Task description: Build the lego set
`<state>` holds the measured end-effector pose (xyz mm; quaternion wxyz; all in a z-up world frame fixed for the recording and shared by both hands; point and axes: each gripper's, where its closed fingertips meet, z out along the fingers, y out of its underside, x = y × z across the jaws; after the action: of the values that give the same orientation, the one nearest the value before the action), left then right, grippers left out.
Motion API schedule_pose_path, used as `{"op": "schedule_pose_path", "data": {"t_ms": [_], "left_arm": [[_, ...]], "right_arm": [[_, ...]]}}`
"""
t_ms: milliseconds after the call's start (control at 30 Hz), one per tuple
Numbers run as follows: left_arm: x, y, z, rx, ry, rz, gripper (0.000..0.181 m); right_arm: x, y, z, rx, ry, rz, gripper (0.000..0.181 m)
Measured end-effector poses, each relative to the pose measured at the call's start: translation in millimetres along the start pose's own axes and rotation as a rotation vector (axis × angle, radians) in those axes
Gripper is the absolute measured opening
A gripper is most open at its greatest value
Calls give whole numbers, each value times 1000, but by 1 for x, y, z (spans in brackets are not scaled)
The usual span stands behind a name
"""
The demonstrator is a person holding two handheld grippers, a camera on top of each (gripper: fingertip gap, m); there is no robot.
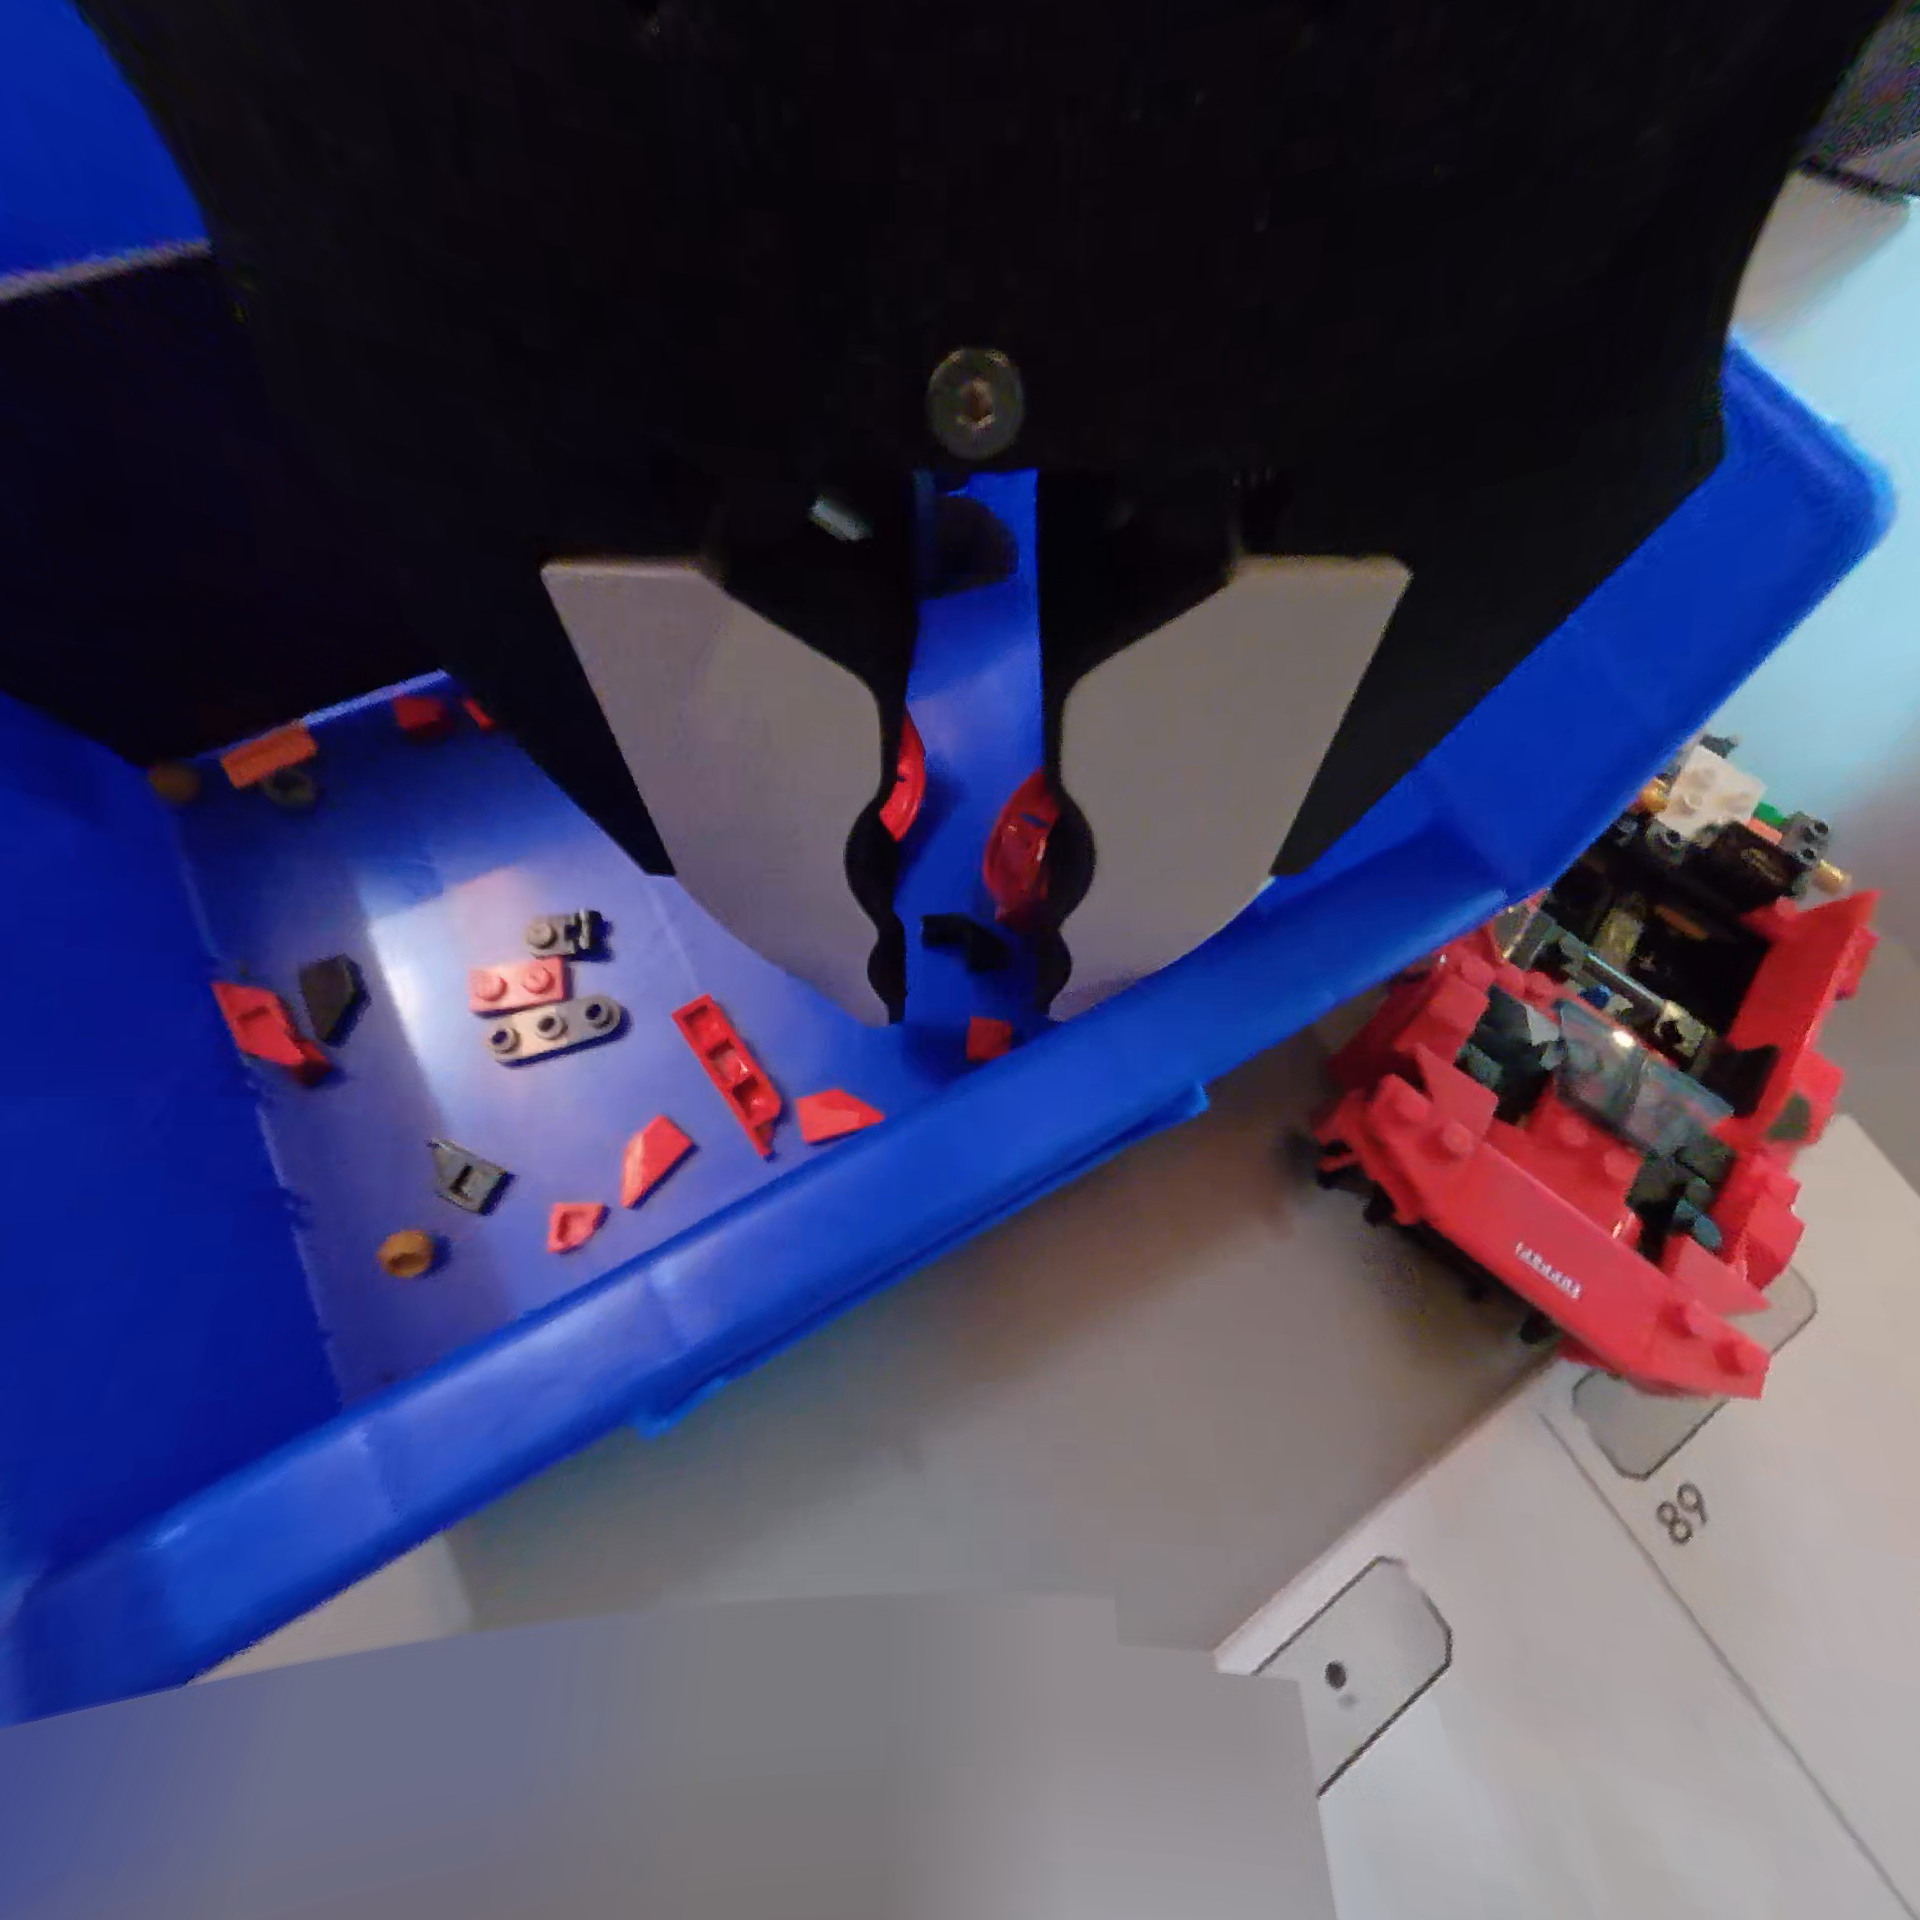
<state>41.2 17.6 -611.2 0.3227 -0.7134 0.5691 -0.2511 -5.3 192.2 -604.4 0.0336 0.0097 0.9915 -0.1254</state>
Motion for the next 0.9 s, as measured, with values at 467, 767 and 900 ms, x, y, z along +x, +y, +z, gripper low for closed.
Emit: {"op": "schedule_pose_path", "data": {"t_ms": [467, 767, 900], "left_arm": [[3, 3, -1, -2, 10, -10, 0], [6, 5, -7, -5, 20, -26, 0], [5, 7, -12, -7, 17, -27, 0]], "right_arm": [[20, -3, 7, 80, 167, -9, 8], [42, -14, -51, 133, 329, 194, 8], [23, -38, -106, 120, 470, 373, 8]]}}
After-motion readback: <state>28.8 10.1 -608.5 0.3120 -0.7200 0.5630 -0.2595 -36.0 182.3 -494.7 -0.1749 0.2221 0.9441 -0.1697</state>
